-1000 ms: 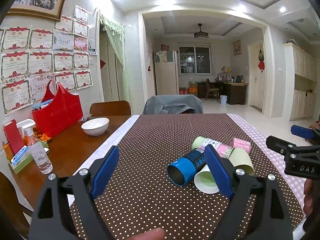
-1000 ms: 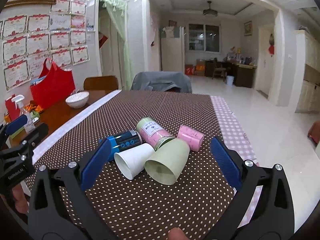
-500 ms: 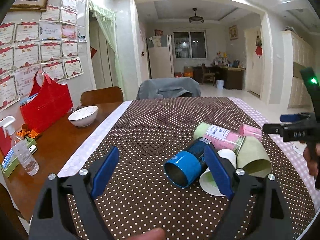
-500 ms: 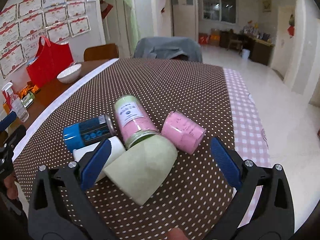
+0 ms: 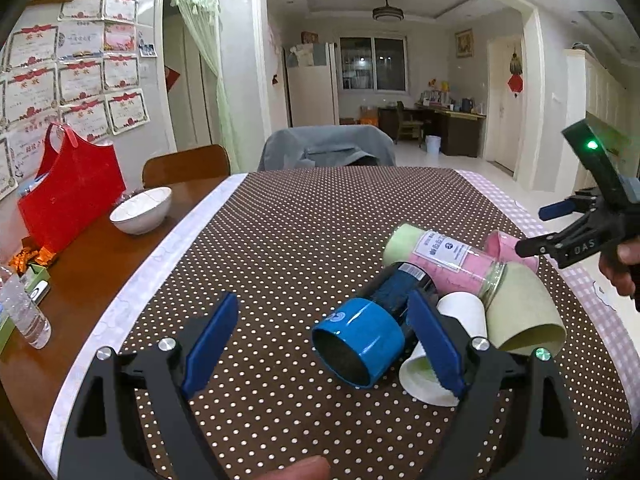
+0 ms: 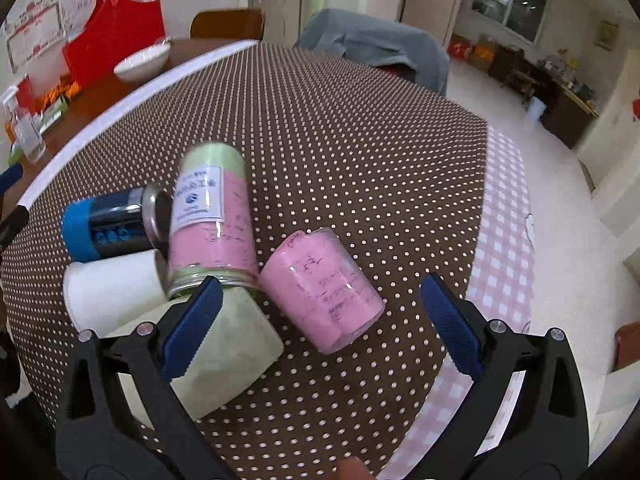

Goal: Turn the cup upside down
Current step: 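Move the right gripper to the pink plastic cup and close on it, then lift the pink cup with the right gripper and carry it aside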

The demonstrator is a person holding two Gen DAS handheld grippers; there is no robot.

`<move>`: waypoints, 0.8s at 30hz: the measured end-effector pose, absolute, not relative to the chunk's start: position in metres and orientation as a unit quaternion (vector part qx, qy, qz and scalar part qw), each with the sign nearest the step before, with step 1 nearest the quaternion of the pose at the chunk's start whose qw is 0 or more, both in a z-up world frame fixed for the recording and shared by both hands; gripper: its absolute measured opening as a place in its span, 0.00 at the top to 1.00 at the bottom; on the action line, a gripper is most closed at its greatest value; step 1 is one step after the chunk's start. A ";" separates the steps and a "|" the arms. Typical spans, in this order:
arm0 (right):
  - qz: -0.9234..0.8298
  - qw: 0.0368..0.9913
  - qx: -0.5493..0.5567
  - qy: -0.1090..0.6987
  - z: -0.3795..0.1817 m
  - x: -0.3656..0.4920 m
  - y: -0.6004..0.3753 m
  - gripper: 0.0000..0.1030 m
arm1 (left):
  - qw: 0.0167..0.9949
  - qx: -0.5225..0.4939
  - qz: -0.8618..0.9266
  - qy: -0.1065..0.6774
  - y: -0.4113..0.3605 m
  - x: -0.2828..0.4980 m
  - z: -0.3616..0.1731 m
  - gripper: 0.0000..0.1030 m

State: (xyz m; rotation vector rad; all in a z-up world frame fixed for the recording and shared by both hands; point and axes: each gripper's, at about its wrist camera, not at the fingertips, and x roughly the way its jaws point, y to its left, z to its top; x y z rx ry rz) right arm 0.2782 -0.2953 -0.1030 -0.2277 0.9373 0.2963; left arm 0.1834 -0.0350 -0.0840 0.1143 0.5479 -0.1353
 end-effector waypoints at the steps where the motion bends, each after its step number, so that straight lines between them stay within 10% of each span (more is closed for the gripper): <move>1: 0.146 0.870 -0.112 0.457 -0.105 0.284 -0.296 0.06 | 0.958 0.057 -0.068 0.272 -0.036 0.185 -0.085 0.17; 24: 0.216 0.811 -0.100 0.534 -0.140 0.326 -0.296 0.38 | 0.948 0.052 -0.075 0.304 -0.042 0.210 -0.102 0.17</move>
